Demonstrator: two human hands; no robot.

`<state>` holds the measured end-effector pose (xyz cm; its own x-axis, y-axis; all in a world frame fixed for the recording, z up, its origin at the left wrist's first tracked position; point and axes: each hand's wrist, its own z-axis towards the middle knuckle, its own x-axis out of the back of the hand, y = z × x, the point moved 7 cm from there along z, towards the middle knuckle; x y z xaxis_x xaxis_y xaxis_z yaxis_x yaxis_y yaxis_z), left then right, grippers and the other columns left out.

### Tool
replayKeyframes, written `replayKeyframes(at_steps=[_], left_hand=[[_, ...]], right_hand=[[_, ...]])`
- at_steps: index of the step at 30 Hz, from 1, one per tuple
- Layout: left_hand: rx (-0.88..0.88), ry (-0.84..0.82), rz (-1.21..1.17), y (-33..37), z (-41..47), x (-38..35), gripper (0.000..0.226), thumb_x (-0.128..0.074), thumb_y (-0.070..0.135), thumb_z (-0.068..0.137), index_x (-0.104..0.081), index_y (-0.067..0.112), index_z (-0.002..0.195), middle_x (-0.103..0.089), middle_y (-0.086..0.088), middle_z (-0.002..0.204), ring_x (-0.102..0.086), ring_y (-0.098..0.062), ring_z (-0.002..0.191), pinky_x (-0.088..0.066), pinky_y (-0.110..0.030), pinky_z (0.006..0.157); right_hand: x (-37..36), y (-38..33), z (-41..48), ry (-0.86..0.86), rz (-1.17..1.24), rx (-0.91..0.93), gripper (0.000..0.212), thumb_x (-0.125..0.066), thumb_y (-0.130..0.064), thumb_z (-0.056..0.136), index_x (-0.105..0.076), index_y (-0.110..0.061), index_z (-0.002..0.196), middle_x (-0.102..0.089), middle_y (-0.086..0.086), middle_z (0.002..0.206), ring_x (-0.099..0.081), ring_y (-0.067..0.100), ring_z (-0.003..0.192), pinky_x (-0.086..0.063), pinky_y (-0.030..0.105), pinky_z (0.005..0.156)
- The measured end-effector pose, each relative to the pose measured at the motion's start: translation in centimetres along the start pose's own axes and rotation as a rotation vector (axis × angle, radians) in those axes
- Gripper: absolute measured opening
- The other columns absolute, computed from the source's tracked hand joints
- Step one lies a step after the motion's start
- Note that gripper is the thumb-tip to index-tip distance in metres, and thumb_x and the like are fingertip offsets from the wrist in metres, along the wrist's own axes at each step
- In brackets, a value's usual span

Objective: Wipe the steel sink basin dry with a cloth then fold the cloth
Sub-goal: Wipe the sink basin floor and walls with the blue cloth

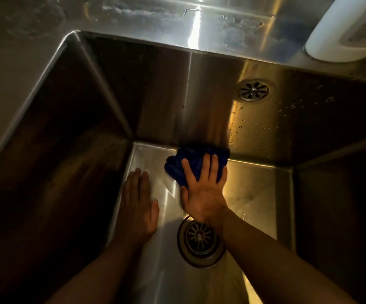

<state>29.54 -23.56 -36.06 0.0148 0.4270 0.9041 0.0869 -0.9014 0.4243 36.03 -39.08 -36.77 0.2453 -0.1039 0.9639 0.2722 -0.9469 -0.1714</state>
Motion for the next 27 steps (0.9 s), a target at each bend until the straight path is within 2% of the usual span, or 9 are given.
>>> replayKeyframes(at_steps=[4, 10, 12, 14, 16, 19, 22, 24, 27], left_hand=[[0.002, 0.032, -0.008, 0.8, -0.4, 0.5, 0.064, -0.034, 0.023, 0.086, -0.03, -0.007, 0.143, -0.024, -0.027, 0.152, -0.022, -0.04, 0.141, -0.025, -0.053, 0.114], [0.015, 0.071, -0.02, 0.9, -0.4, 2.0, 0.072, -0.038, 0.024, 0.08, -0.023, -0.001, 0.146, -0.018, -0.021, 0.156, -0.016, -0.036, 0.143, -0.02, -0.046, 0.113], [-0.018, 0.09, -0.013, 1.1, -0.1, 2.7, 0.073, -0.042, 0.022, 0.079, -0.023, 0.003, 0.147, -0.018, -0.021, 0.155, -0.015, -0.035, 0.143, -0.021, -0.048, 0.113], [-0.146, 0.108, 0.031, 2.5, 0.7, 3.1, 0.07, -0.042, 0.023, 0.079, -0.025, 0.008, 0.146, -0.025, -0.025, 0.152, -0.019, -0.039, 0.141, -0.025, -0.054, 0.113], [-0.207, 0.103, 0.129, 3.7, 2.4, 3.0, 0.069, -0.041, 0.031, 0.081, -0.026, 0.012, 0.146, -0.029, -0.027, 0.149, -0.022, -0.04, 0.139, -0.025, -0.058, 0.112], [-0.091, -0.026, 0.316, 3.6, 5.8, 2.2, 0.071, -0.036, 0.047, 0.087, -0.021, 0.02, 0.15, -0.023, -0.02, 0.154, -0.02, -0.038, 0.142, -0.014, -0.06, 0.113], [-0.02, -0.214, 0.373, 2.0, 7.3, 0.1, 0.07, -0.031, 0.055, 0.094, 0.002, 0.032, 0.151, 0.003, -0.01, 0.16, 0.002, -0.032, 0.146, -0.005, -0.058, 0.115], [-0.019, -0.254, 0.379, 1.5, 7.3, -0.6, 0.071, -0.03, 0.056, 0.094, 0.009, 0.034, 0.15, 0.013, -0.009, 0.16, 0.008, -0.032, 0.146, -0.003, -0.058, 0.115], [-0.023, -0.308, 0.364, 1.4, 7.3, -0.9, 0.072, -0.028, 0.057, 0.094, 0.015, 0.035, 0.148, 0.02, -0.008, 0.158, 0.014, -0.033, 0.146, 0.001, -0.059, 0.115]], right_hand=[[-0.8, -4.0, 1.4, -0.05, 0.038, 0.118, 0.071, -0.031, -0.051, 0.093, 0.004, -0.032, 0.151, 0.014, 0.023, 0.157, 0.023, 0.041, 0.142, 0.019, 0.062, 0.109], [-1.3, -10.0, 3.5, -0.247, -0.089, 0.363, 0.078, -0.035, -0.048, 0.091, 0.015, -0.034, 0.149, 0.024, 0.015, 0.157, 0.031, 0.034, 0.141, 0.013, 0.063, 0.11], [0.3, -9.5, 3.0, -0.172, -0.01, 0.394, 0.079, -0.04, -0.046, 0.091, 0.011, -0.034, 0.15, 0.016, 0.013, 0.159, 0.022, 0.03, 0.145, 0.006, 0.059, 0.114], [2.8, -7.0, 1.6, 0.015, 0.179, 0.326, 0.079, -0.048, -0.042, 0.089, -0.002, -0.032, 0.152, 0.002, 0.013, 0.161, 0.007, 0.029, 0.148, -0.004, 0.054, 0.117], [4.4, -2.9, -0.8, 0.169, 0.313, 0.138, 0.076, -0.048, -0.04, 0.088, -0.008, -0.03, 0.152, -0.004, 0.012, 0.16, -0.002, 0.03, 0.148, -0.01, 0.05, 0.118], [5.0, 4.2, -5.8, 0.329, 0.364, -0.14, 0.065, -0.04, -0.039, 0.091, -0.017, -0.024, 0.15, -0.017, 0.014, 0.156, -0.016, 0.031, 0.144, -0.021, 0.05, 0.114], [3.8, 9.8, -9.9, 0.226, 0.3, -0.277, 0.064, -0.034, -0.042, 0.091, -0.017, -0.024, 0.15, -0.02, 0.015, 0.156, -0.016, 0.033, 0.144, -0.023, 0.054, 0.113], [3.0, 11.9, -11.9, 0.154, 0.235, -0.309, 0.064, -0.027, -0.046, 0.092, -0.015, -0.025, 0.151, -0.017, 0.013, 0.157, -0.012, 0.033, 0.145, -0.02, 0.054, 0.114], [1.6, 13.1, -13.7, 0.062, 0.245, -0.331, 0.063, -0.018, -0.054, 0.091, -0.004, -0.037, 0.151, 0.001, 0.005, 0.161, 0.004, 0.026, 0.147, -0.011, 0.054, 0.117]])
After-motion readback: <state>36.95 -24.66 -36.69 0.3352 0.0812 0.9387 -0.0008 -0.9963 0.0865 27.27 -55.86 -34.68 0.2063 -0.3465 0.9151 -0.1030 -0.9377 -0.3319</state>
